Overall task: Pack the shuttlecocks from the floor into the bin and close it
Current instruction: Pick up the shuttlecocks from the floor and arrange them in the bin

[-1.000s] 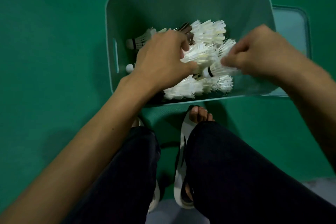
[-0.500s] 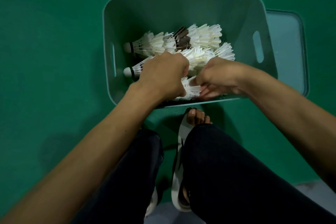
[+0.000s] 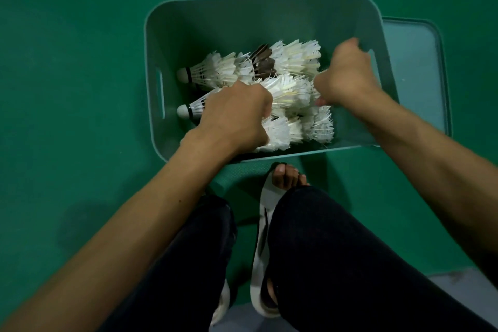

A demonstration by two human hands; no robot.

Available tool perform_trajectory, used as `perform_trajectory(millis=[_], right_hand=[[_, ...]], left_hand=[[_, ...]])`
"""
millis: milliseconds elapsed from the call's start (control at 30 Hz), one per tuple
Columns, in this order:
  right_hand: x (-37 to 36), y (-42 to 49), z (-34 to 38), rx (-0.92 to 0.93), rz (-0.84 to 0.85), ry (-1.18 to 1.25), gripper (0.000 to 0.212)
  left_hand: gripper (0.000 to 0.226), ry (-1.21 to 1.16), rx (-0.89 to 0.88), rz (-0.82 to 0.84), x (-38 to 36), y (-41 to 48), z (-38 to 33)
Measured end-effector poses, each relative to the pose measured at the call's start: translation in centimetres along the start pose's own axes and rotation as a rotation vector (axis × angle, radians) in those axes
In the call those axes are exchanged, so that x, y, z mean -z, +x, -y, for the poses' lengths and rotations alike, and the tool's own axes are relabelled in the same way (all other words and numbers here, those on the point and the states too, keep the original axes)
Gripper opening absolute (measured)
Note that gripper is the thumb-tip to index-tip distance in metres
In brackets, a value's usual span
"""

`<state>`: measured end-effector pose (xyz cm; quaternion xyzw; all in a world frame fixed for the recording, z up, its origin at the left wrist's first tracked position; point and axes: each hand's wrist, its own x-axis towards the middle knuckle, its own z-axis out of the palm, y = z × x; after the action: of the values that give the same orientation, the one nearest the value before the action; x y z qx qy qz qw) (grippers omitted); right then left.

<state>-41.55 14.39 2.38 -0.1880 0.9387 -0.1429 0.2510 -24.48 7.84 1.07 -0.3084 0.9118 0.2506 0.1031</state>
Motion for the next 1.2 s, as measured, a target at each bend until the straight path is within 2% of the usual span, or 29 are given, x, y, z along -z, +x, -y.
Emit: perform_trajectory(millis=[67, 167, 300, 367, 433, 533, 567, 633, 700, 733, 767, 833, 900, 1000, 1200], right_hand=[[-0.2, 0.4, -0.6, -0.019, -0.017, 0.132, 0.053], [-0.9, 0.4, -0.9, -0.083, 0.091, 0.280, 0.024], [-0.7, 0.4, -0.5, -0.160, 0.256, 0.409, 0.030], [0.1, 0.0, -0.4, -0.138, 0.273, 0.405, 0.026], [1.0, -0.5, -0.7, -0.082, 0.201, 0.328, 0.006], [2.4, -2.1, -2.1, 0.069, 0.001, 0.180, 0.007], [2.9, -2.9, -2.7, 0.127, -0.077, 0.193, 0.018], [3.9, -4.5, -4.1, 0.268, -0.315, 0.229, 0.024], [4.5, -5.3, -5.8, 0.360, -0.566, 0.167, 0.024], [4.4, -5.3, -6.6, 0.361, -0.640, 0.119, 0.028], [4.0, -4.9, -7.4, 0.335, -0.653, 0.076, 0.033], [2.8, -4.0, -8.5, 0.252, -0.533, 0.125, 0.038], [1.9, -3.2, -8.8, 0.185, -0.429, 0.249, 0.029], [1.3, -2.5, -8.7, 0.177, -0.455, 0.335, 0.014], [1.1, -1.2, -7.0, 0.176, -0.465, 0.361, 0.013]], left_hand=[[0.034, -0.001, 0.002, -0.001, -0.1, -0.1, 0.0], [0.032, 0.010, 0.006, -0.011, 0.0, -0.3, 0.1], [0.032, -0.003, 0.003, -0.010, 0.0, -0.2, 0.2], [0.033, -0.020, 0.004, 0.005, 0.3, -0.2, 0.3], [0.036, -0.050, 0.000, 0.034, 0.9, -0.4, 0.3], [0.034, -0.168, -0.013, -0.020, 2.1, -1.5, 0.6], [0.030, -0.202, -0.014, -0.110, 2.5, -2.2, 0.8], [0.025, -0.174, 0.003, -0.397, 3.2, -3.7, 1.5], [0.033, -0.093, 0.108, -0.642, 3.7, -5.2, 2.3], [0.042, -0.076, 0.189, -0.685, 3.7, -5.8, 2.7], [0.052, -0.077, 0.250, -0.678, 3.5, -6.1, 3.0], [0.068, -0.126, 0.291, -0.615, 2.9, -6.2, 3.2], [0.077, -0.191, 0.298, -0.606, 2.7, -6.0, 3.2], [0.076, -0.288, 0.280, -0.664, 3.4, -4.7, 3.9], [0.070, -0.282, 0.151, -0.688, 4.9, -0.8, 6.4]])
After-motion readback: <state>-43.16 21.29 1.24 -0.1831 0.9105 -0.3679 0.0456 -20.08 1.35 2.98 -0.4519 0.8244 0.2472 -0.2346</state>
